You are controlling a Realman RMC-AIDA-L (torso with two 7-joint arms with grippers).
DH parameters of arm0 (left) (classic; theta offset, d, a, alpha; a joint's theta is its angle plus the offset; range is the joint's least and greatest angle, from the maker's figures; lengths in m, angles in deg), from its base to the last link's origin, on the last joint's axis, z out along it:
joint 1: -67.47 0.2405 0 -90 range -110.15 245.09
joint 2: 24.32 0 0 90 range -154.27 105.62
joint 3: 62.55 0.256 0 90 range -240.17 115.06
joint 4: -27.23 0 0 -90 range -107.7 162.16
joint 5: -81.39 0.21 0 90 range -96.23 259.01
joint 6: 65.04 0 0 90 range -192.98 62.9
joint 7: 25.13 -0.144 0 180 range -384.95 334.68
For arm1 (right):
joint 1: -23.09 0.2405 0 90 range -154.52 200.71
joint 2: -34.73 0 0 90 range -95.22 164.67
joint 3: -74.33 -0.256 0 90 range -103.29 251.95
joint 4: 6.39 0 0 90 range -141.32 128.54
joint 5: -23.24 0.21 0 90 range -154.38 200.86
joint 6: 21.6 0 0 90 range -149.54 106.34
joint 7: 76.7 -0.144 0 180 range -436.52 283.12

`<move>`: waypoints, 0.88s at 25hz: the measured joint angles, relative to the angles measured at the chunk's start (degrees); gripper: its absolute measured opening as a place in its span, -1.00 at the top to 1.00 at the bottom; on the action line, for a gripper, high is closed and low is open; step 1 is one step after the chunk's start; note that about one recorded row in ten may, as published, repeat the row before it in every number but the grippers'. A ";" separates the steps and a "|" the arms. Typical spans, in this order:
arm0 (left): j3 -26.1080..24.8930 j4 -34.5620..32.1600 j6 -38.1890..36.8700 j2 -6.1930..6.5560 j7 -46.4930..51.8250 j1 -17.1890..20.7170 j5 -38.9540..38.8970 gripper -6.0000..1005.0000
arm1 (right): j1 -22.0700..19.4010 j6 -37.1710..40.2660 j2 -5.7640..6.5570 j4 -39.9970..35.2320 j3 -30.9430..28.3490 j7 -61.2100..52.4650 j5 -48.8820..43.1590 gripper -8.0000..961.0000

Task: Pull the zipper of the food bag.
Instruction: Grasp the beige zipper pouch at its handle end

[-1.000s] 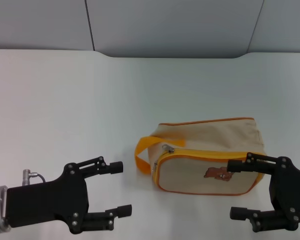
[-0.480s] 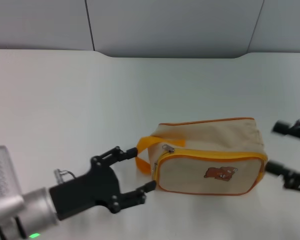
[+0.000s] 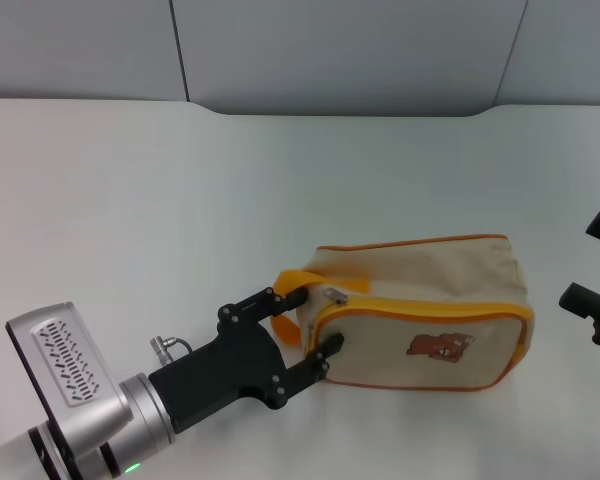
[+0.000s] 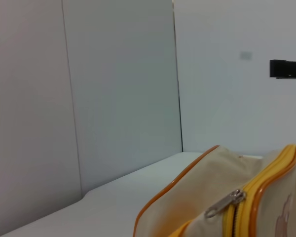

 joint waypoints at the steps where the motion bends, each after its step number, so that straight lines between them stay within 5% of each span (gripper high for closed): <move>1: 0.00 0.00 0.00 0.00 0.00 0.00 0.00 -0.48 | 0.00 0.00 0.00 0.00 0.00 0.00 0.00 -0.65; 10: -0.90 0.80 0.77 0.00 -1.04 -1.47 0.15 0.30 | 1.11 -0.04 -0.04 0.00 2.98 -0.43 -3.31 -0.63; 22: -1.92 -1.78 0.06 0.00 -2.88 -4.05 0.20 0.60 | 2.85 -0.70 -0.12 0.02 5.90 -0.66 -5.97 -0.59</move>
